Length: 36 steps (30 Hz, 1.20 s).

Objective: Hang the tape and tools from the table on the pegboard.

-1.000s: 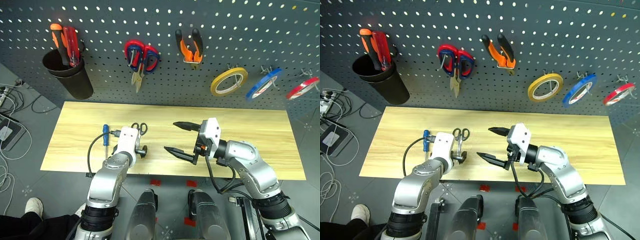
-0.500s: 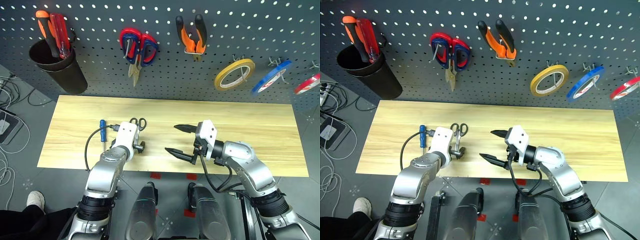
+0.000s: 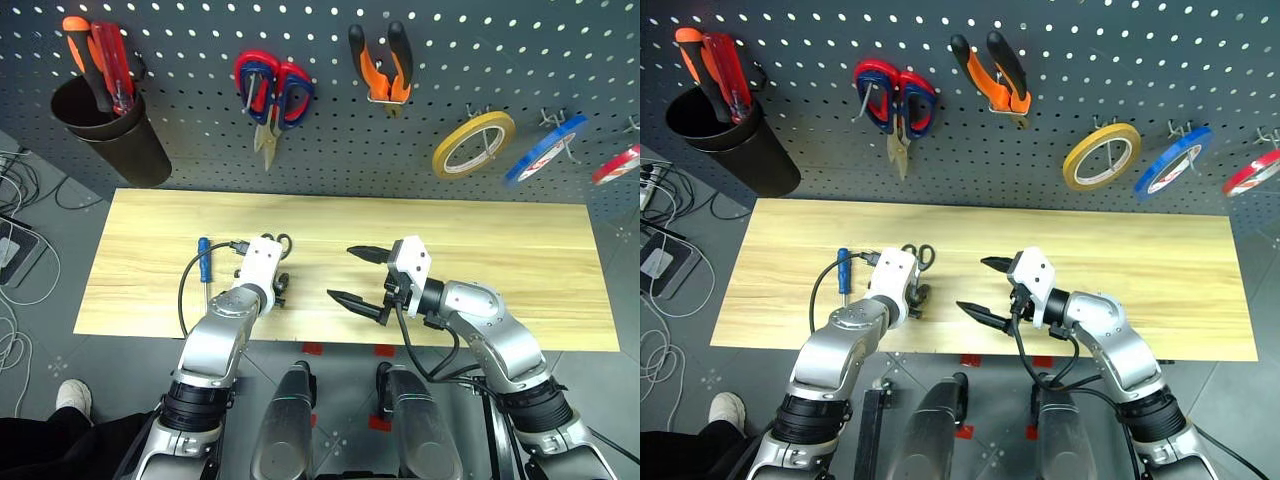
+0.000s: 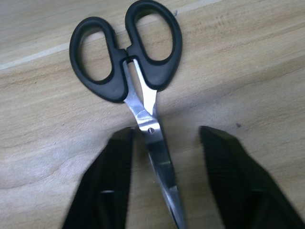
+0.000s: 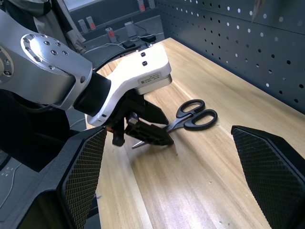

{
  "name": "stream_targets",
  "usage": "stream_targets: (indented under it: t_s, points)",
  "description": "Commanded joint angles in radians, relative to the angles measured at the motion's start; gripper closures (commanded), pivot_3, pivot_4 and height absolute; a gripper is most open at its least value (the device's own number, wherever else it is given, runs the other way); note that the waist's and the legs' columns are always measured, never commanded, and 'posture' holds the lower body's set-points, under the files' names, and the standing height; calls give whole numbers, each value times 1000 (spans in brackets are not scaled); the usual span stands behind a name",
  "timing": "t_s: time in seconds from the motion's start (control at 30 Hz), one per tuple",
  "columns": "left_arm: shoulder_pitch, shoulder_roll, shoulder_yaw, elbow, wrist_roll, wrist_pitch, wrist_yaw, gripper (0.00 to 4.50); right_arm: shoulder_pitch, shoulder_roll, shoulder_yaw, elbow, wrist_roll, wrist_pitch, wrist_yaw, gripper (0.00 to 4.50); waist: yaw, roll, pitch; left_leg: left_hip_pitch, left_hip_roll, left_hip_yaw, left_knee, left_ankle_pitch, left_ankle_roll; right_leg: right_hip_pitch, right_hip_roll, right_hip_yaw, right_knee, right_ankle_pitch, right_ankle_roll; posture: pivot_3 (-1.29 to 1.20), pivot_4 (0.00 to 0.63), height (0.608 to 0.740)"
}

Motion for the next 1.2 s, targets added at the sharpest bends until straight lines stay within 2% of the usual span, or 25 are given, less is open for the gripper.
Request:
stream_targets:
  t_s: [0.03, 0.1, 0.13, 0.4, 0.63, 0.7, 0.77, 0.83, 0.9, 1.03, 1.2]
  points:
    - [18, 2, -2, 16, 13, 6, 3, 3643, -8, 3, -11, -9, -5, -17, -4, 0, 0, 0, 1, 0, 0, 0, 0, 0, 0, 0, 0, 0, 0, 0, 0, 99, 538, 740]
    - [10, 0, -1, 24, 12, 4, 4, 4229, -13, 2, -12, -1, -7, -20, -3, 0, 1, 0, 2, 0, 0, 0, 0, 0, 0, 0, 0, 0, 0, 0, 0, 99, 539, 740]
    - [8, -1, 0, 27, 12, 2, 4, 4341, -14, 1, -12, 2, -7, -22, -3, 0, 1, 0, 4, 0, 0, 0, 0, 0, 0, 0, 0, 0, 0, 0, 0, 99, 539, 740]
    - [5, 4, 1, 37, 11, -13, -1, 4340, -14, -2, -21, 11, -2, -39, 3, 0, 1, 0, 5, 0, 1, 0, 0, 2, -4, 0, 0, 0, -1, 0, 0, 102, 503, 740]
    - [123, 112, -65, -143, 29, -62, -67, 4340, 25, -27, -85, -57, 29, -43, -18, 0, 2, -1, -5, -1, 5, 0, -5, 3, -6, -1, -2, -1, -7, 0, 0, 106, 360, 740]
    - [171, 156, -99, -190, 69, -148, -71, 4340, 35, -25, -108, -80, 41, -41, -32, 0, 3, -3, -22, -8, 6, -1, -6, 4, -8, -8, -4, -2, -7, 0, 0, 107, 335, 740]
    - [223, 194, -127, -231, 116, -286, -66, 4340, 48, -20, -131, -112, 58, -33, -47, 0, 3, -3, -37, -18, 6, -2, -6, 5, -10, -18, -5, -4, -7, 0, 0, 101, 282, 740]
    - [264, 220, -143, -258, 155, -386, -57, 4340, 61, -17, -148, -146, 74, -22, -59, 0, 4, -3, -56, -20, 5, -3, -7, 6, -11, -19, -6, -6, -8, 0, 0, 99, 270, 740]
    - [295, 237, -151, -275, 194, -497, -45, 4340, 77, -13, -170, -192, 102, -8, -75, 0, 4, -3, -79, -20, 2, -2, -10, 7, -12, -19, -8, -7, -9, 0, 0, 102, 217, 740]
    - [306, 231, -132, -262, 249, -659, -13, 4340, 103, 0, -213, -286, 169, 36, -124, 0, 5, -4, -133, -20, -2, -1, -12, 8, -13, -18, -11, -8, -10, 0, 0, 109, 180, 740]
    - [279, 197, -93, -251, 289, -778, 35, 4340, 104, 12, -236, -324, 218, 58, -158, 0, 5, -6, -190, -15, -4, -1, -12, 9, -12, -12, -8, -9, -9, 0, 0, 108, 137, 740]
